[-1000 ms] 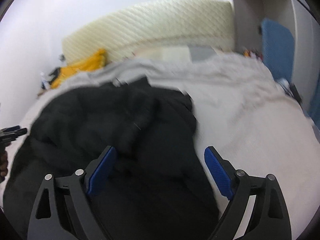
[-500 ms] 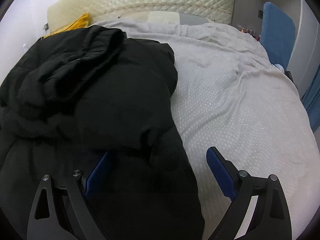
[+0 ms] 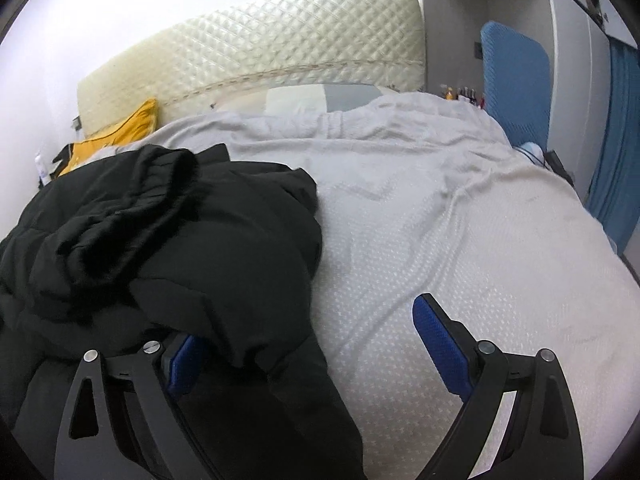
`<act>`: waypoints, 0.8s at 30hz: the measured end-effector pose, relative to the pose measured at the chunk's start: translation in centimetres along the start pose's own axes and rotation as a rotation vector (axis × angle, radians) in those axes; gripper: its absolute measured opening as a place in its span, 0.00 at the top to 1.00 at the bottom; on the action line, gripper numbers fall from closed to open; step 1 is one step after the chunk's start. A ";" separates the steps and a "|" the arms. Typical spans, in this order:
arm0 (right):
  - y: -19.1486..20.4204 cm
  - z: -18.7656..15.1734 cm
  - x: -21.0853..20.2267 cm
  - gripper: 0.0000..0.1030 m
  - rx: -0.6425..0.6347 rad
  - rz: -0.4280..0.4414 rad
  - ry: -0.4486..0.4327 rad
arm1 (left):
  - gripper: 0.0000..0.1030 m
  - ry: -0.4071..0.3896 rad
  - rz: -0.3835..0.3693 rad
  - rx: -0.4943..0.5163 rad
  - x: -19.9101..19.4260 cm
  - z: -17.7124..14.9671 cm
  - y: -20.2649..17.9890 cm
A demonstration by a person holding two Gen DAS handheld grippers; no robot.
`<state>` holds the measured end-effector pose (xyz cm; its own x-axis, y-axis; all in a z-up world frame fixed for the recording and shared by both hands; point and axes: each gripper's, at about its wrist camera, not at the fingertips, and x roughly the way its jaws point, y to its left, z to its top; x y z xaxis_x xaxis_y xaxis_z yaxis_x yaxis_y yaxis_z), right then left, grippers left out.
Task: Fold large clothes
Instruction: 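Move both tools down to the jacket's hem edge, then grasp the black jacket's hem with both tools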
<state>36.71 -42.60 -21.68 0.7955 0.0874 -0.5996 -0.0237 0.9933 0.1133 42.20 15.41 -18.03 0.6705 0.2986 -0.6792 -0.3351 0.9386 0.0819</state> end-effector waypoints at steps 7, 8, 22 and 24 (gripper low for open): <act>1.0 0.1 -3.5 0.09 0.028 0.025 0.002 | 0.10 0.016 -0.056 0.019 -3.5 0.0 -0.1; 1.4 0.0 -4.2 0.08 0.029 0.032 -0.007 | 0.10 -0.004 -0.061 0.024 -4.8 0.1 -0.3; 8.8 10.1 -24.8 0.08 0.029 0.151 -0.300 | 0.10 -0.247 -0.175 -0.050 -27.4 8.1 0.0; 9.7 11.5 -28.1 0.08 0.010 0.148 -0.328 | 0.10 -0.284 -0.190 -0.062 -30.9 9.4 0.6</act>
<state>21.13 -36.33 5.35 0.9361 0.1993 -0.2899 -0.1484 0.9708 0.1884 27.45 8.35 9.86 0.8792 0.1637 -0.4475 -0.2204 0.9724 -0.0773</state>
